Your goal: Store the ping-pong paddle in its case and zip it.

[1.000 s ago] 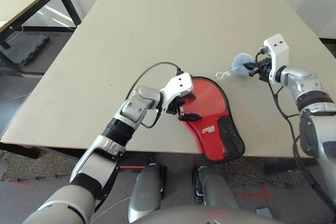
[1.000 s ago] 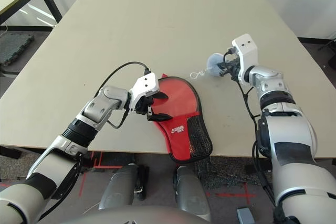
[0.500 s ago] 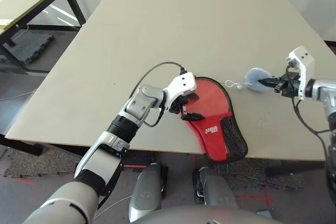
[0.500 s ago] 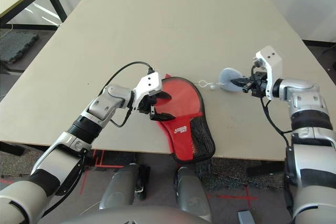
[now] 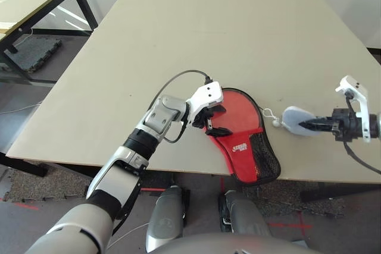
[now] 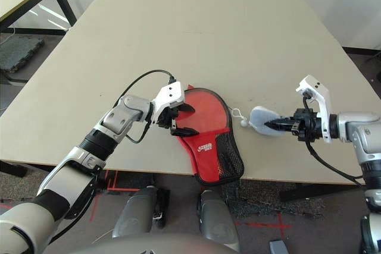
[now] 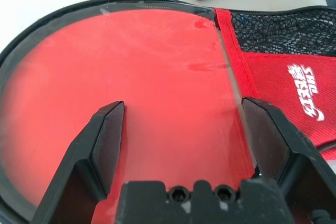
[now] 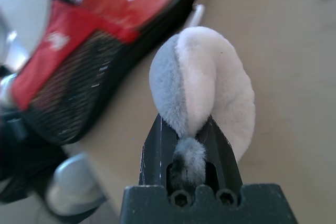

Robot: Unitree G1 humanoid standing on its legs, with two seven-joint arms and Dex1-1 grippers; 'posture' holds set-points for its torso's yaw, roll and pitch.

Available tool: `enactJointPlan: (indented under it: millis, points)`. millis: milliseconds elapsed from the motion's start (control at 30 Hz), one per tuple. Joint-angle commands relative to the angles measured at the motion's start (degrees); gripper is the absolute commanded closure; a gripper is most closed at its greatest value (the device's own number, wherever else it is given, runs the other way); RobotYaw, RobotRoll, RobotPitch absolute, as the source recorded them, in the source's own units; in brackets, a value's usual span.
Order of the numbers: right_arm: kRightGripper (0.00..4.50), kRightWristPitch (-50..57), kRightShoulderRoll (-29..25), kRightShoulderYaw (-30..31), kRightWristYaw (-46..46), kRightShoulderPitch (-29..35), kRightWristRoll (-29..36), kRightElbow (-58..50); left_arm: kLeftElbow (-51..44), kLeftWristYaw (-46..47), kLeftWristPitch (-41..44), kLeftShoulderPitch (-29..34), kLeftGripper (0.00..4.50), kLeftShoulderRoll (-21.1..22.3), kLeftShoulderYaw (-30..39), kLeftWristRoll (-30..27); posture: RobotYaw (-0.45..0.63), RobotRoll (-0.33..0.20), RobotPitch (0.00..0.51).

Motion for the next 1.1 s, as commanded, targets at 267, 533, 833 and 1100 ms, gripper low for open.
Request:
enactJointPlan:
  millis: [267, 533, 833, 1100]
  points:
    - [4.49, 7.3, -1.81, 5.38, 4.0, 5.36, 6.04, -11.36, 2.98, 0.66, 1.06, 0.86, 0.0, -0.94, -1.68, 2.1, -0.01, 0.0, 0.122]
    - [4.49, 9.07, -6.32, 7.81, 7.68, 9.88, 9.21, -15.9, 3.51, 0.98, 0.76, 0.85, 0.0, -1.32, -1.59, 2.31, 0.0, 0.0, 0.119]
    - [4.49, 5.25, -14.02, 10.66, 10.07, 14.93, 5.84, -14.68, 3.48, 1.17, 0.64, 1.01, 0.0, -1.78, -1.7, 2.33, -0.01, 0.0, 0.111]
    - [4.49, 1.26, -17.23, 10.68, 11.02, 16.07, 3.36, -6.95, 3.7, 0.96, 0.25, 1.08, 0.0, -1.85, -1.96, 2.4, -0.02, 0.0, 0.102]
